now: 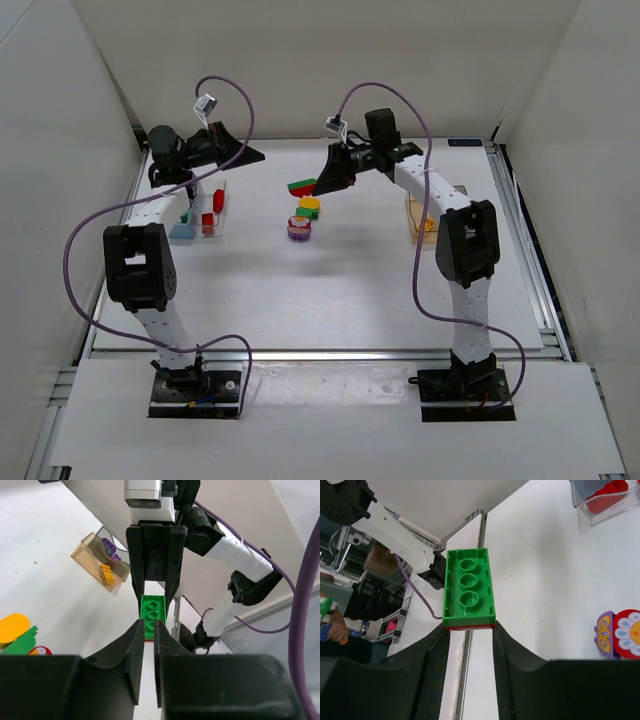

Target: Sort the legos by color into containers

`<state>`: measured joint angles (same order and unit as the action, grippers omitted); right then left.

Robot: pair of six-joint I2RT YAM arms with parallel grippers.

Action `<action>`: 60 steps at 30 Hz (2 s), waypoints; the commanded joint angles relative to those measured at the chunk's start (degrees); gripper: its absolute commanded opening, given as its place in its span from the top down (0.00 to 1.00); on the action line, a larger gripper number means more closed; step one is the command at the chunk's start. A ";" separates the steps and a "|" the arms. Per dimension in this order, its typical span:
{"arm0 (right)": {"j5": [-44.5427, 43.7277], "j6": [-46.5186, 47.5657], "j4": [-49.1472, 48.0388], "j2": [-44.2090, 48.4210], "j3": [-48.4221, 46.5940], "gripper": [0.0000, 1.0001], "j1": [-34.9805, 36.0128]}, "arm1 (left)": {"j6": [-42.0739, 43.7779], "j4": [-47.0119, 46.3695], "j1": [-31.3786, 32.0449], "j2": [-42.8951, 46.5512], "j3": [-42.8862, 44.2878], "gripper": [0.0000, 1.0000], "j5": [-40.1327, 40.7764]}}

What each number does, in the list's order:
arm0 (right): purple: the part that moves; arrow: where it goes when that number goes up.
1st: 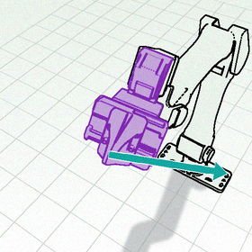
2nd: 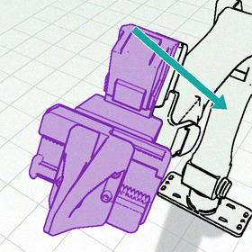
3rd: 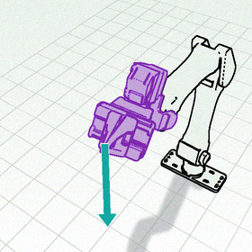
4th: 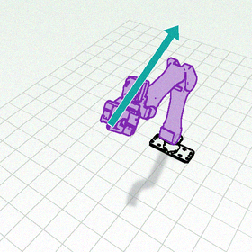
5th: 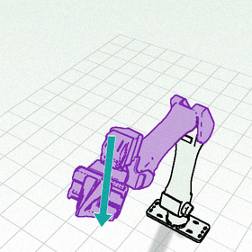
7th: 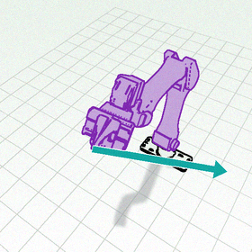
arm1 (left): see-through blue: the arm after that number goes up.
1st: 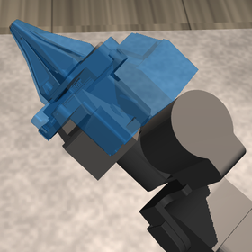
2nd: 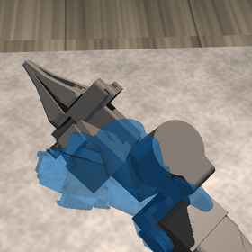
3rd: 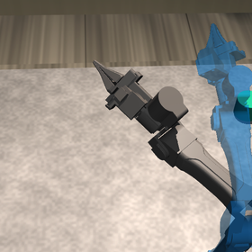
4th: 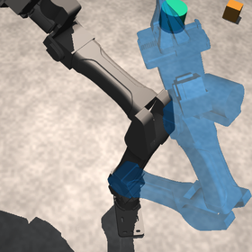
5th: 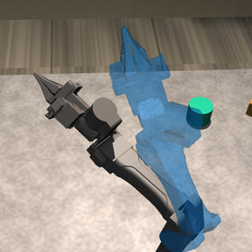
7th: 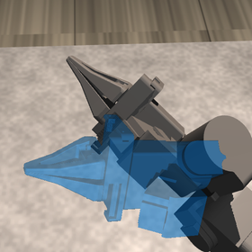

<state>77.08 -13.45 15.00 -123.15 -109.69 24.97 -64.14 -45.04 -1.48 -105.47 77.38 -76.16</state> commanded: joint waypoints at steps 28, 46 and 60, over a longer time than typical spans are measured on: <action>0.44 19.43 16.55 3.80 -8.17 1.00 3.15 | 75.20 94.16 10.96 -2.55 26.33 0.42 -2.51; -0.35 18.81 15.76 2.57 -9.49 1.00 5.00 | 79.17 97.95 12.02 -1.58 25.89 0.46 -3.47; -1.14 20.22 17.08 2.13 -9.58 1.00 4.82 | 79.70 99.09 12.02 -1.67 25.80 0.62 -5.67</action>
<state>74.94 5.61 32.86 -123.09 -116.88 29.76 14.44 53.34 10.22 -109.25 102.28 -79.11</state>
